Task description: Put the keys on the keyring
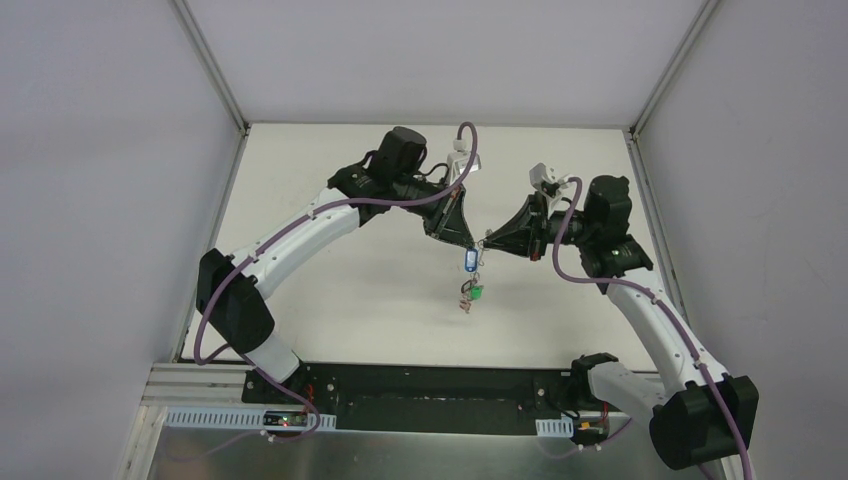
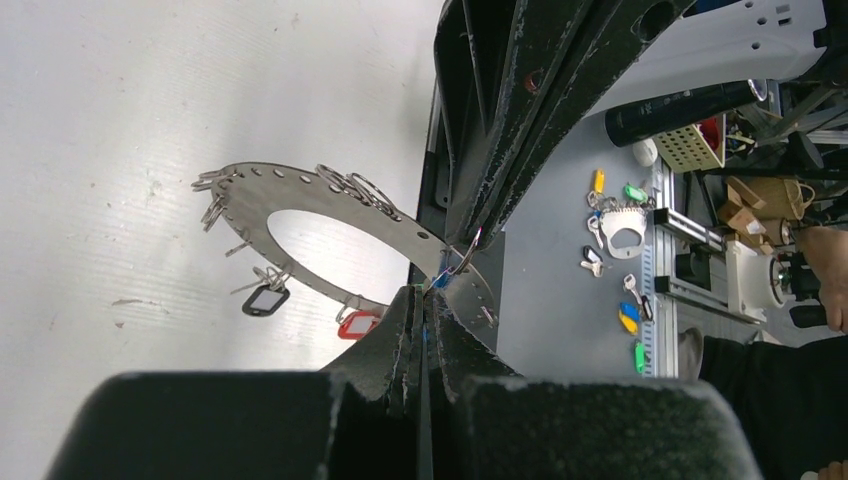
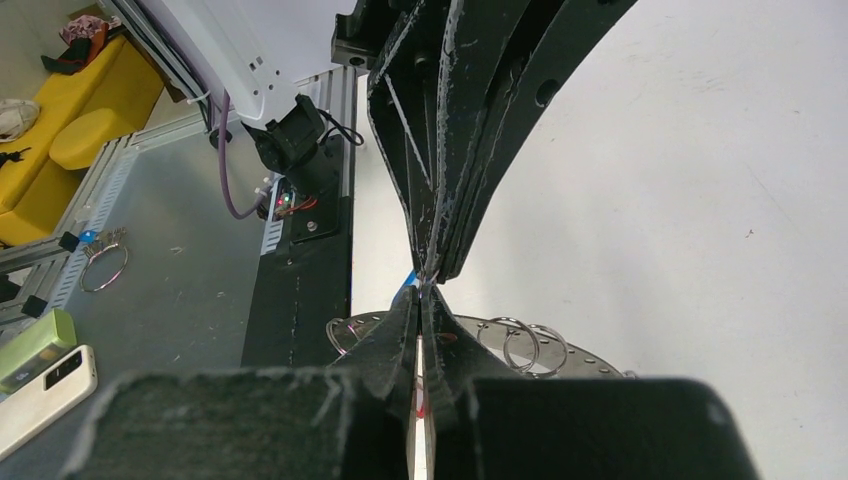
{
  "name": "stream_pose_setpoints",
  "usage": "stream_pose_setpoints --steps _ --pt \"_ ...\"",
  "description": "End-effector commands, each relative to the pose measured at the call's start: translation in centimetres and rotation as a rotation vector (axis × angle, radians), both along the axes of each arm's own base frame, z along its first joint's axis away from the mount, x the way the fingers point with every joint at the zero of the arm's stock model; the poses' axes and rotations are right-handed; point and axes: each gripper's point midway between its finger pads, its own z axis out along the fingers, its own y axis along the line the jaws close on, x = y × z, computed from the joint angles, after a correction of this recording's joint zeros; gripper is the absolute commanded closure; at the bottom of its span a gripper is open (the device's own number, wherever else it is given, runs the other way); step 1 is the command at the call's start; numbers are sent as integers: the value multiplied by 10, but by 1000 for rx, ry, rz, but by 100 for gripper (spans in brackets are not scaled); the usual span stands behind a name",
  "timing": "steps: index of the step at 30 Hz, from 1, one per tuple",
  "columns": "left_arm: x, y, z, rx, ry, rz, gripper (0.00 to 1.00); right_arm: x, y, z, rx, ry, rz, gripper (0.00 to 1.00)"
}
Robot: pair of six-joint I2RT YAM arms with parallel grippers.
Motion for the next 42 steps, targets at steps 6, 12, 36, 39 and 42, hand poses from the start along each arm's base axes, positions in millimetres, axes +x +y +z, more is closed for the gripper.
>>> stream_pose_setpoints --steps 6,12,36,39,42 --pt "-7 3 8 -26 -33 -4 100 -4 0 11 28 -57 42 100" --pt "-9 -4 9 -26 -18 -23 98 -2 1 10 33 -46 40 100" --pt "-20 12 11 -9 -139 -74 67 -1 0 9 30 -56 31 100" --pt "-19 13 5 1 -154 -80 61 -1 -1 10 31 -50 31 100" --pt "-15 12 0 9 -170 -76 53 -1 -1 9 30 -49 30 100"
